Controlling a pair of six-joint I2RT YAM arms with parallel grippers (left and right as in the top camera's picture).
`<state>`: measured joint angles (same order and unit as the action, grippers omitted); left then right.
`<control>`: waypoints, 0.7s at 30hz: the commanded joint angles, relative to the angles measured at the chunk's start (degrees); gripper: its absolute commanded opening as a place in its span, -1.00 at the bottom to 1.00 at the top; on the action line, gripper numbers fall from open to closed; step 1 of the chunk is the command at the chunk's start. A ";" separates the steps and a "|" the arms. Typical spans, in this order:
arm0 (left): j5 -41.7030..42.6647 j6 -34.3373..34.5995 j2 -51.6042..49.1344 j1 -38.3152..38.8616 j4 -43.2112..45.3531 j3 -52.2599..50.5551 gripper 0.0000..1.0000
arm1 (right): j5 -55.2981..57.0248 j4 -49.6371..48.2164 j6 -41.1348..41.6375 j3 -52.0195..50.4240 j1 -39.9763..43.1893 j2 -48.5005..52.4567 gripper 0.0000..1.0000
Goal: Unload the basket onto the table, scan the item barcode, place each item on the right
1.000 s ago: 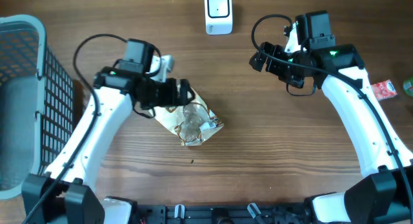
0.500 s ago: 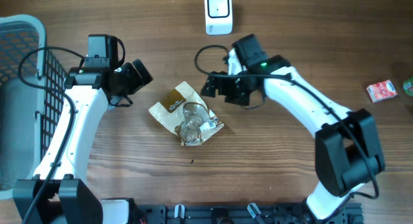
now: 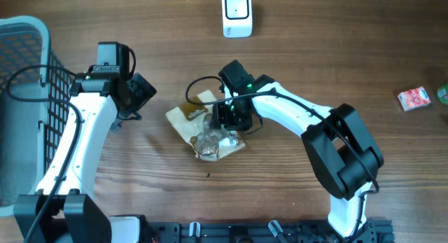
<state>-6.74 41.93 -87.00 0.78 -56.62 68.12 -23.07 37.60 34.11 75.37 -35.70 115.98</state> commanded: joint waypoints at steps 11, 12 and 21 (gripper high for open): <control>17.86 0.28 -0.17 1.05 3.50 -8.35 0.86 | 19.76 12.33 -1.57 3.37 1.44 -14.03 -0.23; 17.79 0.09 -0.17 2.54 3.69 -8.35 0.74 | 16.96 10.58 -0.68 2.36 1.42 -13.14 -0.38; 17.59 0.13 -0.17 9.53 6.32 -8.35 0.40 | 1.95 4.39 2.12 -0.13 1.27 -1.05 -0.68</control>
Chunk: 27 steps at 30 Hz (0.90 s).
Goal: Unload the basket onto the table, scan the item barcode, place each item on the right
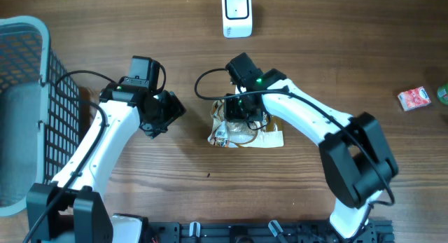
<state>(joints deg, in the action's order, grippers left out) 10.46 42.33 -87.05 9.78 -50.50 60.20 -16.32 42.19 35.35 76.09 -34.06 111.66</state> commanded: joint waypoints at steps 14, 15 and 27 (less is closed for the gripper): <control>1.42 -0.28 -0.13 0.96 0.90 -3.45 0.56 | -1.51 4.04 -3.15 4.09 2.03 4.17 -0.59; 2.64 -0.28 -0.13 1.46 2.19 -4.44 0.59 | -4.87 3.82 -5.86 4.13 2.71 4.17 -0.49; 6.25 1.18 -0.13 10.03 11.06 -7.54 0.96 | -5.57 8.28 -22.60 10.84 17.75 3.43 0.76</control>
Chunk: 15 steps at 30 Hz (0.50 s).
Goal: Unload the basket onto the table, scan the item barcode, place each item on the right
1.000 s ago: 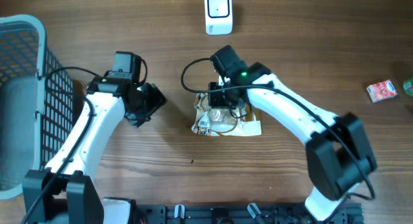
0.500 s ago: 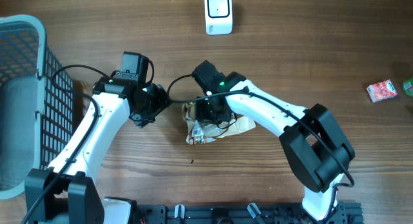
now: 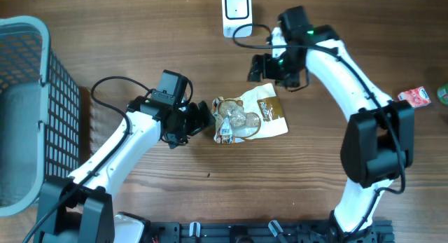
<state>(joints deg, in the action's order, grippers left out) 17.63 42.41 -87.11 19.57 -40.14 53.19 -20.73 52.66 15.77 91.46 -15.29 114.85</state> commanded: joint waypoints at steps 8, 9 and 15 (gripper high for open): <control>-0.98 1.53 -0.07 0.24 0.02 -0.55 0.99 | -3.78 -1.18 0.87 -16.44 -4.17 0.22 0.54; -1.20 1.55 -0.07 0.22 0.02 -0.55 1.00 | -4.55 0.85 0.94 -16.44 -5.07 -0.11 0.54; -2.69 1.57 -0.07 0.13 -1.01 -0.55 1.00 | -0.55 6.29 3.13 -16.17 -9.51 -13.03 0.79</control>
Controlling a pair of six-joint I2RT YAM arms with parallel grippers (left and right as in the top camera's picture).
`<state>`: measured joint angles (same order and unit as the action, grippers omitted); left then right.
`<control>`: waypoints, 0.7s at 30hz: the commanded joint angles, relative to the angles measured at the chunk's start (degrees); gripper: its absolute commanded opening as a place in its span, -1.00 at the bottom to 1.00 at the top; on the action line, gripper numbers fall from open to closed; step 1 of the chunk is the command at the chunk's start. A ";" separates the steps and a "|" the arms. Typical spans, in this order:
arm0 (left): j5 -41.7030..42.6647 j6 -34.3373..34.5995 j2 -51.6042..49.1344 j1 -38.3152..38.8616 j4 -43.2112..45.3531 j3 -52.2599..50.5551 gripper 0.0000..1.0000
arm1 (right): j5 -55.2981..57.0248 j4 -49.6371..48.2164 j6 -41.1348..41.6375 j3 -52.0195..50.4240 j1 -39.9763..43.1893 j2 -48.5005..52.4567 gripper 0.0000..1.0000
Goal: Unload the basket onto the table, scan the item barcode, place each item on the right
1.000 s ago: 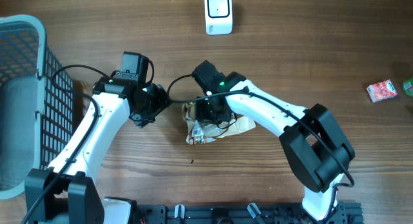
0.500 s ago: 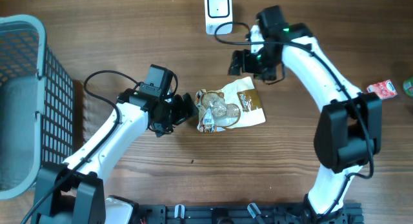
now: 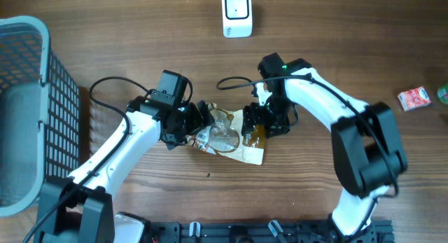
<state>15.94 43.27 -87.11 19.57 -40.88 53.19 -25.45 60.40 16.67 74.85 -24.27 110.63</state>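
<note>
A clear and brown snack bag (image 3: 227,136) lies crumpled and tilted at the table's middle. My left gripper (image 3: 204,120) is shut on its left end. My right gripper (image 3: 253,128) sits over the bag's brown right end, touching it. Whether its fingers are closed on the bag is hidden by the wrist. The white barcode scanner (image 3: 236,13) stands at the far edge, apart from the bag.
A grey mesh basket (image 3: 28,110) fills the left side. A red packet (image 3: 413,97) and a green item (image 3: 444,93) lie at the far right edge. Cables trail from both arms over the table.
My right gripper has come from beside the scanner down to the bag's brown right end. The bag has turned and crumpled, with a corner now pointing to the front. The left gripper stayed at its left end.
My right gripper was on the bag at mid table while the left arm stood near the basket. The bag then sat further right with the left arm closer. Later the left gripper reached the bag's left end and the right was by the scanner. Now both are at the bag.
</note>
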 commanded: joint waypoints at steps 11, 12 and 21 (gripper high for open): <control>-5.33 8.09 -0.07 0.13 -1.31 -0.55 1.00 | -5.18 -23.76 -5.99 0.46 0.83 -1.49 0.64; -5.70 8.22 -0.07 0.13 -1.38 -0.55 0.99 | -6.34 -23.58 -4.35 0.46 -0.04 1.77 0.43; -12.79 8.22 -0.07 -0.46 -5.86 -0.55 0.96 | 12.63 -10.58 9.73 0.46 2.62 2.60 -0.49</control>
<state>5.54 50.59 -87.11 19.53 -46.30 53.12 -19.03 48.73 23.68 75.24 -23.83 116.03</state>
